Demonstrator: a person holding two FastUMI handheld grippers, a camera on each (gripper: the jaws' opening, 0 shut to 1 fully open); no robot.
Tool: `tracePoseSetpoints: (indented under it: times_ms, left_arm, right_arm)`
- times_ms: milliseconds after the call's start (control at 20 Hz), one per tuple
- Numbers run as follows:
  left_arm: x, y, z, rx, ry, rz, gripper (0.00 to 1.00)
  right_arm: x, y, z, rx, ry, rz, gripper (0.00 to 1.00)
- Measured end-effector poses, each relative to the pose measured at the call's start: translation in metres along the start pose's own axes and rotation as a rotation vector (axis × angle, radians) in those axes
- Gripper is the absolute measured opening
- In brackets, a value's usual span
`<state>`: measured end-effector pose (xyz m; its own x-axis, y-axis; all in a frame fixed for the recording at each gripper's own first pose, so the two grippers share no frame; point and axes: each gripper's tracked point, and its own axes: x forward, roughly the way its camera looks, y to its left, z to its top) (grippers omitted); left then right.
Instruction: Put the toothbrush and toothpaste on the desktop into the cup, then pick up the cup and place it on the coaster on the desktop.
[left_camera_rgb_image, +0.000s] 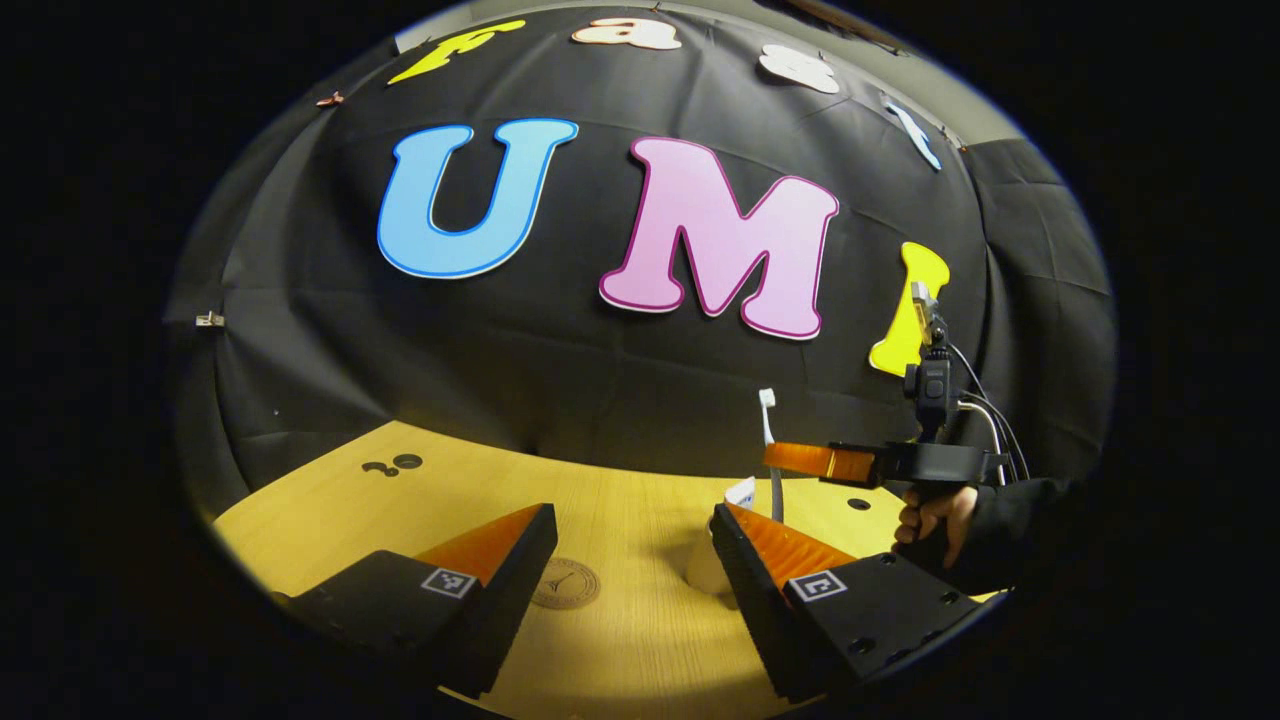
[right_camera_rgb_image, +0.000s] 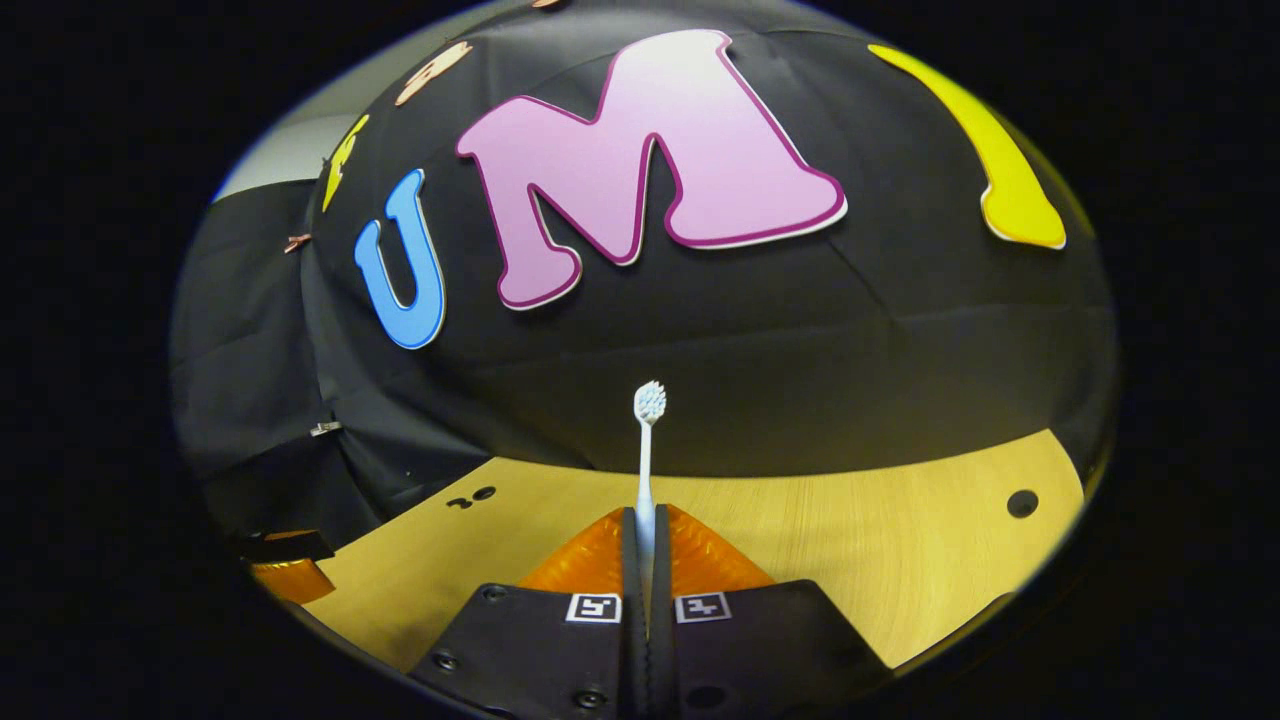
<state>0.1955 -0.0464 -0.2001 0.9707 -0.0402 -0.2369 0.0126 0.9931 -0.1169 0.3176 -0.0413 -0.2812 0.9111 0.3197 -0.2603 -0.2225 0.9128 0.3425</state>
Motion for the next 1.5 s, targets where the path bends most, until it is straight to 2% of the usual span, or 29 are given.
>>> tracePoseSetpoints:
  times_ms: [150, 350, 750, 800, 850, 1050, 1250, 1500]
  left_arm:
    - [0.001, -0.007, -0.006, 0.001, 0.011, -0.012, 0.98]
    - [0.002, -0.013, -0.006, 0.013, 0.006, -0.023, 0.98]
    - [0.001, -0.014, -0.021, 0.003, 0.025, -0.015, 0.98]
    - [0.001, -0.017, -0.022, 0.005, 0.027, -0.02, 0.98]
    - [0.0, -0.018, -0.023, 0.005, 0.027, -0.024, 0.98]
    - [-0.003, -0.024, -0.021, 0.004, 0.027, -0.036, 0.98]
    - [-0.011, -0.022, -0.016, -0.003, 0.017, -0.028, 0.98]
    - [-0.026, -0.007, -0.017, -0.048, 0.024, 0.016, 0.97]
  right_arm:
    - [0.009, 0.007, 0.002, 0.014, -0.049, 0.034, 0.05]
    - [0.014, 0.003, -0.013, -0.027, -0.06, 0.013, 0.05]
    - [0.0, -0.008, -0.049, -0.033, -0.009, 0.002, 0.11]
    - [-0.002, -0.007, -0.051, -0.025, -0.004, 0.008, 0.14]
    - [-0.006, -0.007, -0.05, -0.026, -0.001, 0.009, 0.33]
    - [-0.025, 0.002, -0.043, -0.038, 0.014, 0.024, 0.82]
    - [-0.039, 0.001, -0.045, -0.039, 0.079, -0.014, 0.81]
    - [-0.052, -0.003, -0.063, -0.036, 0.218, -0.058, 0.83]
